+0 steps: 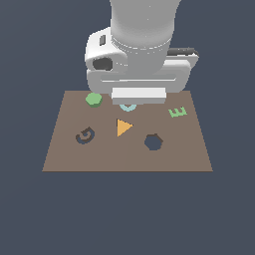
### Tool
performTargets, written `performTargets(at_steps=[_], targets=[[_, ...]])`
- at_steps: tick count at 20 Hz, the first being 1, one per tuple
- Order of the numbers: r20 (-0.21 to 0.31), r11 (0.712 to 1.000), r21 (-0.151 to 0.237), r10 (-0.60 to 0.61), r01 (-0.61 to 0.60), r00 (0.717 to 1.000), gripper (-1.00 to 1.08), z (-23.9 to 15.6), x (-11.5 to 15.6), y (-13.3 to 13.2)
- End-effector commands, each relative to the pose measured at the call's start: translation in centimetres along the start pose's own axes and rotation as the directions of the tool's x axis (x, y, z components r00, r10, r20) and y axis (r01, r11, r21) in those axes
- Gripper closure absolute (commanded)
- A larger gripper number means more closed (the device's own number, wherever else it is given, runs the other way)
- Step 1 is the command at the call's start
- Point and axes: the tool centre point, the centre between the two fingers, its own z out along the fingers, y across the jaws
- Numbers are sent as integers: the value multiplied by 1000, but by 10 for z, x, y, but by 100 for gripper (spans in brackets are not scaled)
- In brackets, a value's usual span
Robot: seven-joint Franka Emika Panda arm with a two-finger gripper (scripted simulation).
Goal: Insert a designated object into the corresponding slot on a board.
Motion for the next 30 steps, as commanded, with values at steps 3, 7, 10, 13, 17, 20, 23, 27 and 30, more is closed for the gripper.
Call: performTargets(at_steps=[3, 7, 10, 13, 17, 20, 23, 27, 30], targets=[[0, 1000, 0, 2, -2, 1000, -92, 1, 0, 1], [-3, 1000, 0, 23, -23, 1000, -92, 6, -4, 11], [-7, 999, 0, 52, -52, 999, -92, 14, -10, 24], [-13, 996, 0, 92, -92, 996, -92, 26, -19, 42], [-22, 987, 2, 162, -162, 987, -92, 46, -36, 73], [-30, 976, 3, 217, -217, 976, -92, 62, -51, 97], [-35, 965, 4, 261, -261, 965, -92, 76, -63, 115], [-41, 953, 7, 302, -302, 952, -92, 89, -76, 133], [-43, 947, 8, 321, -321, 946, -92, 95, -82, 140]])
